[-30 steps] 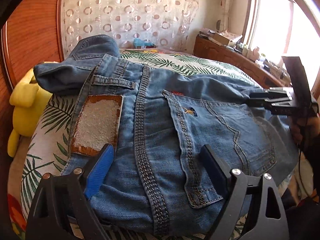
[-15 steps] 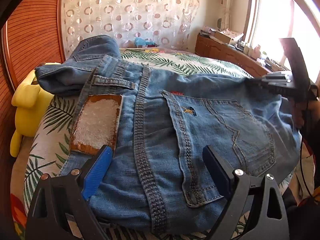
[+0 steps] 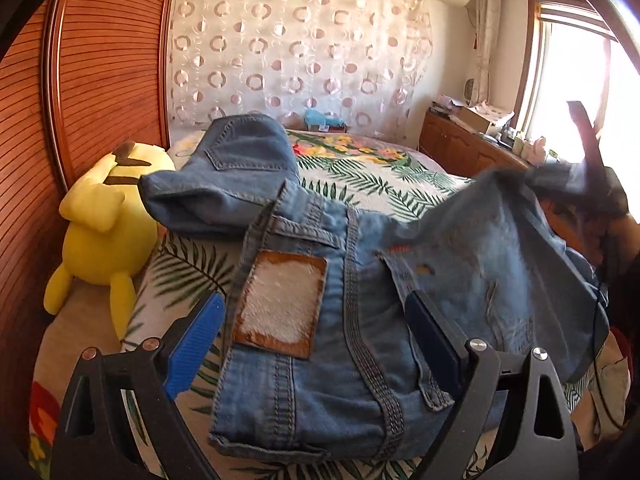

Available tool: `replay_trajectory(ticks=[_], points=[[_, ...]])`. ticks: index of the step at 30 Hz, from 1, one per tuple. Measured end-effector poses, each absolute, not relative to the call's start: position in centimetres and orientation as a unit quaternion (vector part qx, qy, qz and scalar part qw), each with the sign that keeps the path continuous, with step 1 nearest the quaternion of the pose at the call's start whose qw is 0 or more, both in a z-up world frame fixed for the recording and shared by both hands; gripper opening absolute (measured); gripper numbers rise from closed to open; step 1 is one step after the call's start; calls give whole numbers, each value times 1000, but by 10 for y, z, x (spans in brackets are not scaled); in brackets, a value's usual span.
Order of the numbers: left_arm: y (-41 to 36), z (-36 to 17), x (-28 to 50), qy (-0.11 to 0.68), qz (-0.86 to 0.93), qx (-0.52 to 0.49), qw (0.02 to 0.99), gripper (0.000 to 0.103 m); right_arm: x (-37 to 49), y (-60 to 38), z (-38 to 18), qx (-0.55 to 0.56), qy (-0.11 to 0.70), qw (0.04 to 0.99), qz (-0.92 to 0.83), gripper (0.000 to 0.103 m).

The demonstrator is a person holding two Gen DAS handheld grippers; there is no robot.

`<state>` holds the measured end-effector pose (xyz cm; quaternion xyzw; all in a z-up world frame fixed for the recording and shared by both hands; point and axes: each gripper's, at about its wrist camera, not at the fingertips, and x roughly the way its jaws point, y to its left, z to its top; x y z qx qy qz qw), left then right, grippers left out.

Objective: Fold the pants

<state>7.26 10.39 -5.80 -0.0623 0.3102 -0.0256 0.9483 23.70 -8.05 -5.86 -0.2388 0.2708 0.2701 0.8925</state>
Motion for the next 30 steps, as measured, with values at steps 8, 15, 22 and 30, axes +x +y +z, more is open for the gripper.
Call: replay_trajectory(ticks=[8,15,22,30], points=[[105,-53,104,315,-45,-41,947,90,264,-96,-110,-184,345,878,274,20],[109,-42,137,325,-58,-33,943,65,239,-148,-116,-147,328,897,258,49],[111,-52,169,356,-53,-12,933,59,226,-178,-147,-115,358,893,246,53],[107,-62,185,386,-41,15,921,50,221,-177,-147,-131,357,895,236,56]])
